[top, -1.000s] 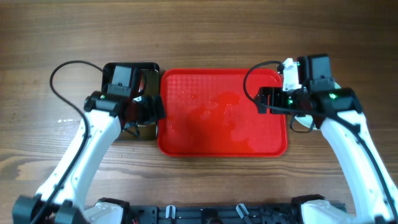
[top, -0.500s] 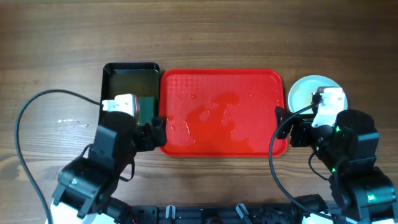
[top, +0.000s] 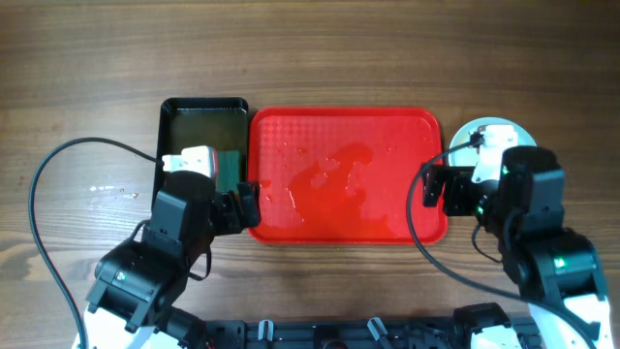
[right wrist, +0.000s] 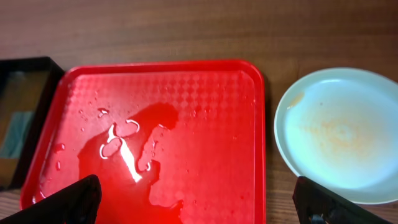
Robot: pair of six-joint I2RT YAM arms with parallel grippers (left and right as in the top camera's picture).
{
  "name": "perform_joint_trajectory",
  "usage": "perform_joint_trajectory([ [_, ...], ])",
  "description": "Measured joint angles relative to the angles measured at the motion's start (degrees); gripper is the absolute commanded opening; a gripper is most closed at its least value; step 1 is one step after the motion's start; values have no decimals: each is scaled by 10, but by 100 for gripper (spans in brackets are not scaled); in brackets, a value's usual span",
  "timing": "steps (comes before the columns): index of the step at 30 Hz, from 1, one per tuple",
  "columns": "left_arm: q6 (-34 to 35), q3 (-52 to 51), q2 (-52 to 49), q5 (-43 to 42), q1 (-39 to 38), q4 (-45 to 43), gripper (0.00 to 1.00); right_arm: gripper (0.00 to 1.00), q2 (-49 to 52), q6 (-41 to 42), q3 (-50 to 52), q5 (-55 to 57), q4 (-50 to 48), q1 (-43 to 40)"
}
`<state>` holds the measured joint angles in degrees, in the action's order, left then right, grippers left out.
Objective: Clean dirty plates on tray and stack at the side
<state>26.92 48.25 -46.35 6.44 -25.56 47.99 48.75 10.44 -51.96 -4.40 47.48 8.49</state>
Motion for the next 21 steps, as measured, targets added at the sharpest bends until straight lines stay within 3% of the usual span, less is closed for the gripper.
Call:
perform_joint_trajectory([
  [7, 0, 0, -10, 2, 0, 0, 100, 100, -34, 0, 25, 7, -6, 0],
  [16, 0, -1, -28, 2, 0, 0, 100, 99, -302, -19, 263, 10, -284, 0],
  [21, 0, -1, -45, 2, 0, 0, 100, 99, -434, -22, 350, 10, -360, -10],
])
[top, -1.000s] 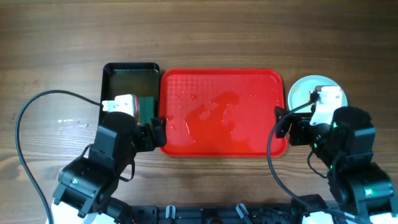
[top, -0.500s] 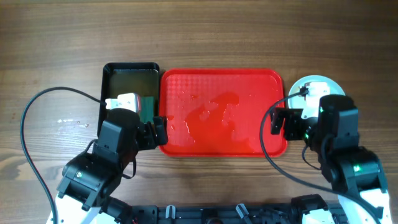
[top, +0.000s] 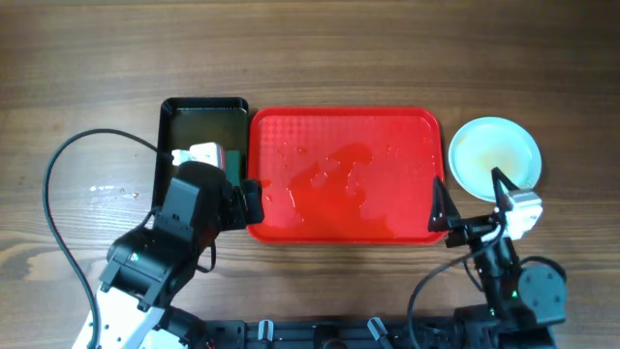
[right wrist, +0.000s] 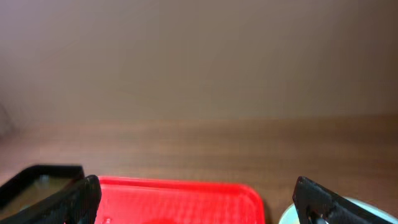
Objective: Clean dirty plates on tray and stack at the side
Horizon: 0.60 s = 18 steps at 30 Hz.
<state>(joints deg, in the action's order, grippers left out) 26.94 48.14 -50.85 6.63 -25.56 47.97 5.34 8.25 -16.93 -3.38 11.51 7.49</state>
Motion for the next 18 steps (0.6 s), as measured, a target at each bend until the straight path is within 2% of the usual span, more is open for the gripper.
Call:
perform_joint_trajectory([
  [3, 0, 0, -14, 0, 0, 0, 100, 100, -39, -7, 38, 0, -39, -11],
  [13, 0, 0, -56, 0, 0, 0, 100, 100, -44, -79, 149, -4, -255, -22],
  [18, 0, 0, -73, 0, 0, 0, 100, 100, -45, -118, 165, -10, -179, -22],
])
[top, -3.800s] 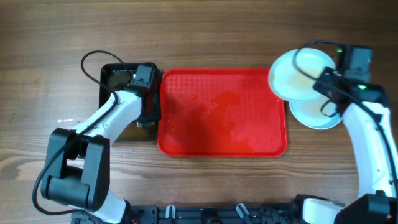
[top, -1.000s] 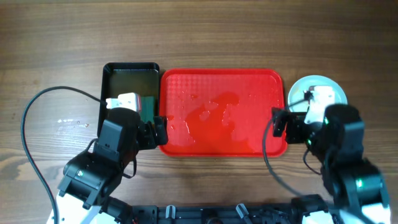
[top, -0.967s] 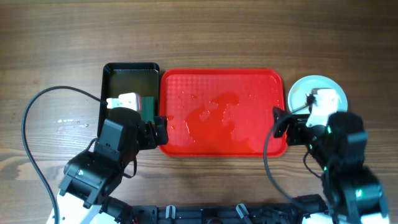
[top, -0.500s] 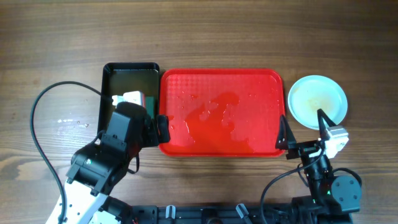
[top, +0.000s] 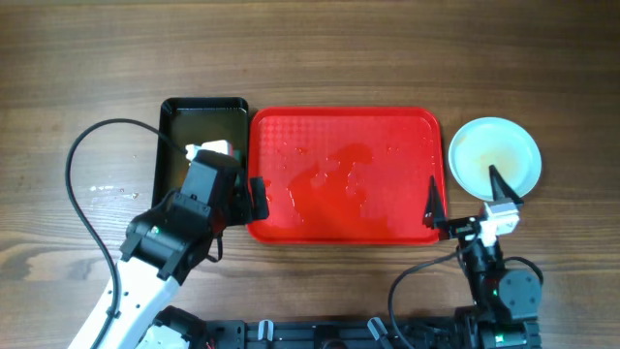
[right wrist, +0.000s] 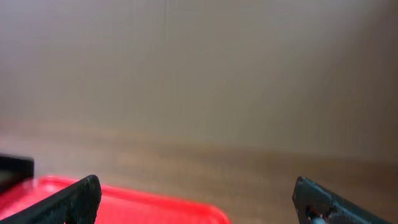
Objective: Clean dirty plates on tray and stack at the side
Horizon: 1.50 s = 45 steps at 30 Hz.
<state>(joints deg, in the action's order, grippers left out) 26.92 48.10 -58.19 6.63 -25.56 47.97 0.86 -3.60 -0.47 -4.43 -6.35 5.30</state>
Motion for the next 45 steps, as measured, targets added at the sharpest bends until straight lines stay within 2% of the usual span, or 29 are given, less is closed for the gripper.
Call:
perform_joint_trajectory([
  [3, 0, 0, -5, 0, 0, 0, 100, 100, -1, -5, 1, -9, 62, 0],
  [34, 0, 0, -3, 3, 2, 4, 100, 99, -1, -1, 1, -16, 61, 0],
  [37, -5, -21, 37, 7, 34, -30, 100, 99, -1, -1, 1, -16, 61, 0],
  [39, -22, -48, 77, 1, 60, -83, 100, 99, -1, -1, 1, -16, 61, 0],
  [45, -67, -183, 240, -41, 149, -195, 100, 100, -1, -1, 1, -16, 61, 0],
])
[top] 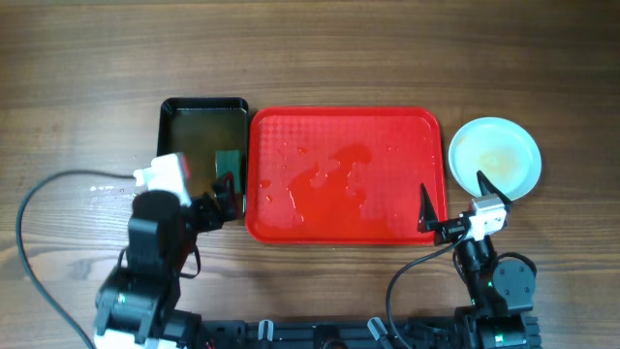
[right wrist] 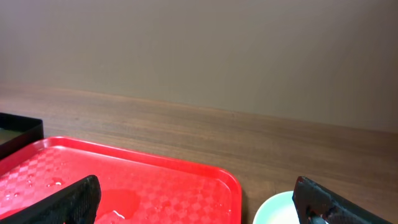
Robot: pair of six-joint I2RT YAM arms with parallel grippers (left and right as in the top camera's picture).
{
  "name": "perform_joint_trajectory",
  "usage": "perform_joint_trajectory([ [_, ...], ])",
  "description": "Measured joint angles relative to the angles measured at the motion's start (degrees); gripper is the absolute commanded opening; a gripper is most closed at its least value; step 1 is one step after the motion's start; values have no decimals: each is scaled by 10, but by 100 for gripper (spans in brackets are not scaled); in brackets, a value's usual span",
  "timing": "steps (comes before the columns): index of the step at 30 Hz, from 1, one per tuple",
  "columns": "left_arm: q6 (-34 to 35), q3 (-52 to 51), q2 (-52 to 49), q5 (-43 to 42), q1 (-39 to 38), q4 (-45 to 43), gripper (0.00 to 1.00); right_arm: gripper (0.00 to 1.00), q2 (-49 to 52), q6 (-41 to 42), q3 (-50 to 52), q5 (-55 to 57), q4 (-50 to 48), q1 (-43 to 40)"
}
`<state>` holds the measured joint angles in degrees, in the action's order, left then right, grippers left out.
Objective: Clean dirty plates on tray and stack at the side
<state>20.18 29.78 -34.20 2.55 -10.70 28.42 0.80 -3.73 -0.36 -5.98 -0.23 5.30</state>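
A pale green plate [top: 495,158] with a faint yellowish smear sits on the table right of the red tray [top: 344,174]; its rim shows in the right wrist view too [right wrist: 277,211]. The tray [right wrist: 124,180] holds only puddles of water. My right gripper [top: 452,186] is open at the front edge, between the tray's near right corner and the plate, with nothing between its fingers [right wrist: 81,199]. My left gripper [top: 223,197] is at the near right corner of the black bin [top: 199,109], looks open and holds nothing.
A green sponge [top: 230,160] lies in the black bin, which stands against the tray's left side; the bin's corner [right wrist: 18,127] shows in the right wrist view. A black cable [top: 58,184] loops over the table at the front left. Bare wood lies behind the tray.
My left arm has drawn back from the bin and tray edge toward the front left. My right wrist camera has dipped, so the tray and the plate's rim show again.
At first my right gripper was open over the tray's right end beside the plate, and my left gripper was at the bin's near corner. My right arm then stood back at the front edge, facing level. The left arm stayed by the bin, then withdrew.
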Motion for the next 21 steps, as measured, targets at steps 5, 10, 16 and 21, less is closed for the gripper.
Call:
perform_joint_trajectory([
  [5, -32, -140, 151, -32, 39, -152, 100, 100, 0, 0, 0, 0, -1, 0],
  [10, -37, -252, 256, -42, 60, -287, 100, 100, 0, 0, 0, 0, 0, 0],
  [16, -86, -291, 323, -60, 82, -338, 100, 99, 0, 0, 0, 0, 0, 0],
  [21, -153, -291, 334, -96, 94, -308, 100, 100, 0, 0, 0, 0, 0, 0],
])
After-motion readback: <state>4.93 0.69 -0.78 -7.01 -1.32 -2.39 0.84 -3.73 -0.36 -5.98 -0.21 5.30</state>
